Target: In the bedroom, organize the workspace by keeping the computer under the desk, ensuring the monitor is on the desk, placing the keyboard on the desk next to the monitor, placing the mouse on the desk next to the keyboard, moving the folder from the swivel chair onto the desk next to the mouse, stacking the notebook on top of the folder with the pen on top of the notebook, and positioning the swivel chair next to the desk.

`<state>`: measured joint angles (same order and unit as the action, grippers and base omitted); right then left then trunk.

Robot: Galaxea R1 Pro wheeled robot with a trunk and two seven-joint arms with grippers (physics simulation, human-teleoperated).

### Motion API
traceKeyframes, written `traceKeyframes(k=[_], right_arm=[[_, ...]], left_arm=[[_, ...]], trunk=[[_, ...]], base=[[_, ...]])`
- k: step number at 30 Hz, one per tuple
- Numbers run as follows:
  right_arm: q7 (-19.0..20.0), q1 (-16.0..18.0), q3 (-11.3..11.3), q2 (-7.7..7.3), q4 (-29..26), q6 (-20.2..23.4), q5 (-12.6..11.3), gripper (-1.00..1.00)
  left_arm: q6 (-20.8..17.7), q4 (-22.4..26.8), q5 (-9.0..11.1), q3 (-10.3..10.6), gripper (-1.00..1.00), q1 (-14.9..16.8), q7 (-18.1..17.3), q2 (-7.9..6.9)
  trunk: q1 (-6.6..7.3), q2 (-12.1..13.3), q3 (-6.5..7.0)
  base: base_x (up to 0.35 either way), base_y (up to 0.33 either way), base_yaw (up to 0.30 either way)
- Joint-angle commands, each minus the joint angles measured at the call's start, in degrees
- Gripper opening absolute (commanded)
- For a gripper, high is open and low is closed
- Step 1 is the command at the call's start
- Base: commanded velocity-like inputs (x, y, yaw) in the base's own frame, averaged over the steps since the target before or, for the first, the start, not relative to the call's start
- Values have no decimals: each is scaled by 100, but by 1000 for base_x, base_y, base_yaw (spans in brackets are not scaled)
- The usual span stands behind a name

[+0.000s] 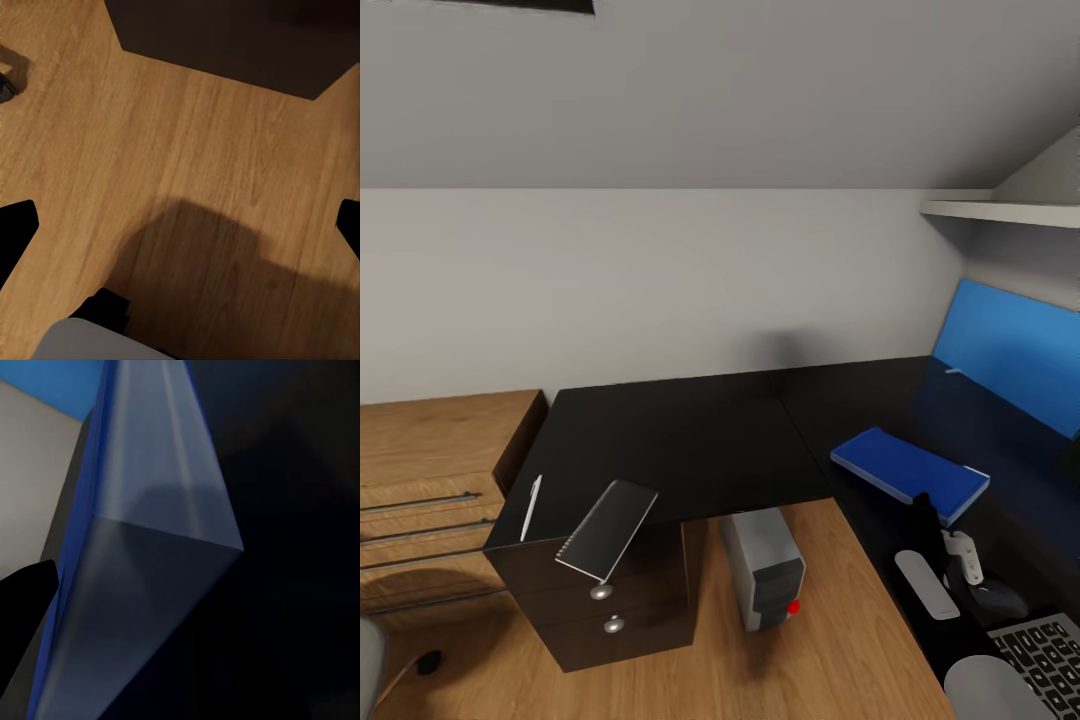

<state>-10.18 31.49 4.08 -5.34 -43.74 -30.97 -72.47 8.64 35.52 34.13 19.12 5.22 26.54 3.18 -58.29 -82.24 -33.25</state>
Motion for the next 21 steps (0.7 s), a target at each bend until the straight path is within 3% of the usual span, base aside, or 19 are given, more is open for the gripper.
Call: traceKeyframes(k=[1, 21], right_arm=[[-20, 0, -3, -2, 129, -49, -197, -100], [-55, 1, -3, -2, 126, -49, -196, -100]], left_arm=[[41, 0, 61, 39, 100, 5, 29, -8], [41, -1, 50, 39, 100, 5, 24, -10]], trunk=[[1, -3, -6], [1, -3, -6]], base=[[-218, 0, 0], [-22, 0, 0]])
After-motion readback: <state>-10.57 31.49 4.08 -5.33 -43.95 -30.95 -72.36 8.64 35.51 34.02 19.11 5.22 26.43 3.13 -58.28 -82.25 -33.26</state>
